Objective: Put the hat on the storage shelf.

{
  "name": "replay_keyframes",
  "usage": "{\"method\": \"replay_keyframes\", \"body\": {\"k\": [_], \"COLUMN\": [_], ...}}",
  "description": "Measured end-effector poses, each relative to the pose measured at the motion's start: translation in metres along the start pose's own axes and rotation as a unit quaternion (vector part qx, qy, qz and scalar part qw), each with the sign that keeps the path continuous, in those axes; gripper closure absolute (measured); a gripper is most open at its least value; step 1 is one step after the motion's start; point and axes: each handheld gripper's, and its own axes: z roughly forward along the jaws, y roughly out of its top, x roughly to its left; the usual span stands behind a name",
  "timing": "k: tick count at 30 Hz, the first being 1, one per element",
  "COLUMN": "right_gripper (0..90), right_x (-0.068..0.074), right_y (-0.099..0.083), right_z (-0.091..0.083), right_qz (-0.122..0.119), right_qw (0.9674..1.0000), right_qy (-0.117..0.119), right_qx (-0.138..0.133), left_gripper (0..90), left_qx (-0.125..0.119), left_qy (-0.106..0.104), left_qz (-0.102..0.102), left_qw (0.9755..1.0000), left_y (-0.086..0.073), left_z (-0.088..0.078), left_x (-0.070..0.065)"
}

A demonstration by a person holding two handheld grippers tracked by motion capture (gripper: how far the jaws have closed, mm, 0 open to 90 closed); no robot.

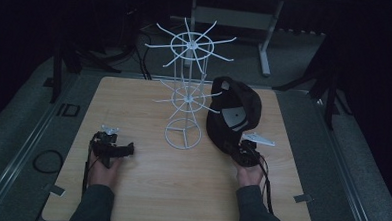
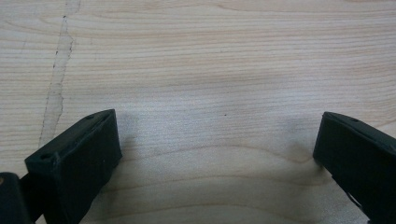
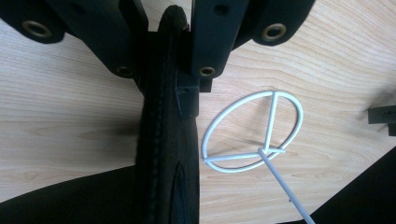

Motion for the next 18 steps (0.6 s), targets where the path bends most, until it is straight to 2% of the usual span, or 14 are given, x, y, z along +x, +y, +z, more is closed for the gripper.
{"method": "replay_keyframes", "body": {"k": [18], "right_gripper": [86.5], "right_x": [0.0005], "right_y": [0.0047], "right_z": [-0.0064], "right_qz": [-0.017], "right_qw": [0.9997], "right_qy": [-0.013], "right_qx": [-0.007], "left_gripper": [0.8], "left_qx": [0.0], "left_qy": [0.0], "left_qz": [0.0], "left_qw": [1.0], "left_y": [0.0], "left_z": [0.0], "left_x": [0.0]}}
